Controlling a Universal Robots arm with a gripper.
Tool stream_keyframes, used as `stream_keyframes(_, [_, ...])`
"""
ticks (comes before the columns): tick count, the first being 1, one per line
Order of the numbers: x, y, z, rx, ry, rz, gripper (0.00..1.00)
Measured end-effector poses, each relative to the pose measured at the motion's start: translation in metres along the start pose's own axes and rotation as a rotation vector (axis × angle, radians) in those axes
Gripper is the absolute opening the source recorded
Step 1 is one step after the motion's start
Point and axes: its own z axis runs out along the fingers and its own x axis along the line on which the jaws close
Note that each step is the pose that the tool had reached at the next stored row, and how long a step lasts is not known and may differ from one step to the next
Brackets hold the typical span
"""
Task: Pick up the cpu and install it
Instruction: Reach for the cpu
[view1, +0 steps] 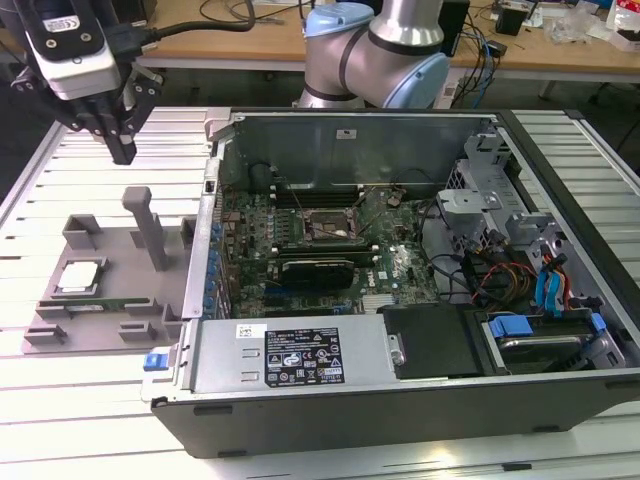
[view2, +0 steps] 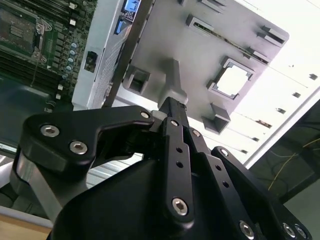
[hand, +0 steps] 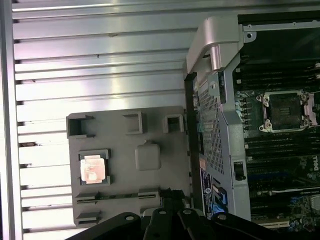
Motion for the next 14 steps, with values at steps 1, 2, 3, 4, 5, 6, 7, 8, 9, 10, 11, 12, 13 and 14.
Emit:
stream_keyframes(1, [0.002,-0.0002,-0.0001,0.0,0.0,0.0,0.11])
stream_keyframes(2, [0.0041,-0.0003,-0.0001,0.0,0.0,0.0,0.11])
stream_keyframes(3, [0.0065,-0.0005,-0.0002,0.0,0.0,0.0,0.11])
stream_keyframes(4, [0.0075,-0.0005,-0.0002,0.0,0.0,0.0,0.11])
stream_keyframes(5, [0.0085,-0.0006,-0.0002,0.0,0.0,0.0,0.11])
stream_keyframes(6, [0.0108,-0.0008,-0.0003,0.0,0.0,0.0,0.11])
stream_keyframes(7, [0.0127,-0.0009,-0.0003,0.0,0.0,0.0,0.11])
stream_keyframes(8, [0.0144,-0.001,-0.0004,0.0,0.0,0.0,0.11])
stream_keyframes(9, [0.0154,-0.0011,-0.0004,0.0,0.0,0.0,0.11])
stream_keyframes(10, [0.0173,-0.0012,-0.0004,0.0,0.0,0.0,0.11])
stream_keyframes(11, [0.0186,-0.0013,-0.0005,0.0001,0.0,0.0,0.11])
stream_keyframes(12, [0.0197,-0.0014,-0.0005,0.0,0.0,0.0,0.11])
stream_keyframes(13, [0.0215,-0.0015,-0.0006,0.0,0.0,0.0,0.11])
stream_keyframes(14, [0.024,-0.0017,-0.0007,0.0,0.0001,0.0,0.11])
